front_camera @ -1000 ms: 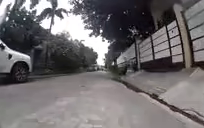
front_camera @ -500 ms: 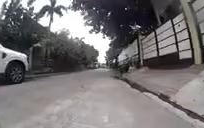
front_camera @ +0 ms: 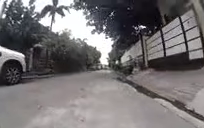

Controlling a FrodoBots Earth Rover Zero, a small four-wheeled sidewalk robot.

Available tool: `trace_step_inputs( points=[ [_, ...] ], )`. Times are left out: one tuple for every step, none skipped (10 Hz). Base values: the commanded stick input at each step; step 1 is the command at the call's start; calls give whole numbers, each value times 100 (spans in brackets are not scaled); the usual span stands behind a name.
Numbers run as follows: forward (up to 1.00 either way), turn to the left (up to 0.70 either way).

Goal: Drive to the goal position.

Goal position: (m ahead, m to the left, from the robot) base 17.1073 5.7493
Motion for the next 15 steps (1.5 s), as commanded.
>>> trace_step_inputs(
  points=[
    [70, 0],
    [70, 0],
    [70, 0],
    [70, 0],
    [70, 0],
    [70, 0],
    [70, 0],
    [70, 0],
    [70, 0],
    [70, 0],
    [70, 0],
    [70, 7],
    [70, 23],
    [70, 35],
    [70, 35]
  ],
)
